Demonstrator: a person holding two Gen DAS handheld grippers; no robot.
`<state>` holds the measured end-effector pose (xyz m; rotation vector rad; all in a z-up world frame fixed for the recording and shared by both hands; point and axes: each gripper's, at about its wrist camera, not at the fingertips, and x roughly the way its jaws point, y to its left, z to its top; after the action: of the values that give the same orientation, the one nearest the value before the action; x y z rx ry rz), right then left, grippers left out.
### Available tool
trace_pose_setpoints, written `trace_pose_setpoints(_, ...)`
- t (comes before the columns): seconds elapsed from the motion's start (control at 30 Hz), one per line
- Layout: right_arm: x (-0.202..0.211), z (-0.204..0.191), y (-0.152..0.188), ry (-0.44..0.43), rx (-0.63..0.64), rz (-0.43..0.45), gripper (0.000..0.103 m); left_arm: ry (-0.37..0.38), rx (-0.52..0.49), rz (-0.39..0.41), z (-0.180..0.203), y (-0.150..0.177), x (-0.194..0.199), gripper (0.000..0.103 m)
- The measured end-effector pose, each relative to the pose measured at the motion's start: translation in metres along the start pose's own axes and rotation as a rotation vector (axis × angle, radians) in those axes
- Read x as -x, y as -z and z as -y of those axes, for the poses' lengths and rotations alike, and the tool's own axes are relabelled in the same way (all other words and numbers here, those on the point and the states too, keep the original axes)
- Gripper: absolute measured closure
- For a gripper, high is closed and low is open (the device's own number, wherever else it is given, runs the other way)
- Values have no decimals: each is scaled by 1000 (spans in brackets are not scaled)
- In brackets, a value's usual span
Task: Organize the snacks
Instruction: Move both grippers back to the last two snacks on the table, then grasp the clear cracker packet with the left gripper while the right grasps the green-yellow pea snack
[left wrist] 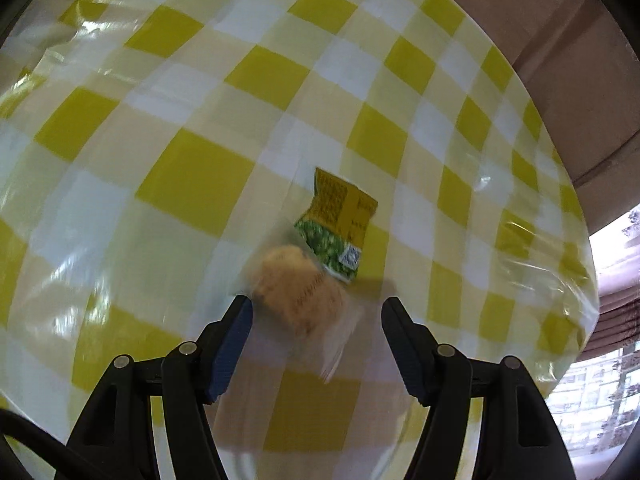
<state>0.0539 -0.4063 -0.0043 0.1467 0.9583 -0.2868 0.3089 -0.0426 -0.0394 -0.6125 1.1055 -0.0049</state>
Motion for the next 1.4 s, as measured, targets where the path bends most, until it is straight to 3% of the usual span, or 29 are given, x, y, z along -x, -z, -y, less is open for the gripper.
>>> trace_pose_setpoints(0.27,3,-32,-21,-44,22,36,30,-206,-253,65,36,3,-19,35)
trace_pose_setpoints(0.43,11,-77,-46,-92,60,99,25,-331,-396,95,43,12,-23,55)
trace_pose_setpoints(0.53,16,-111,-63,-125,88,140,22,-309,-406,81,35,10,-18,65)
trace_pose_setpoints(0.73,14,-185,-93,-182,153,190,19,-247,-415,55,11,10,-3,66)
trace_pose_setpoints(1.03,-22,-269,-119,-214,204,169,19,-200,-426,41,-16,10,15,66)
trace_pose_setpoints(1.4,-70,-352,-129,-244,245,131,19,-189,-264,130,-67,7,37,66)
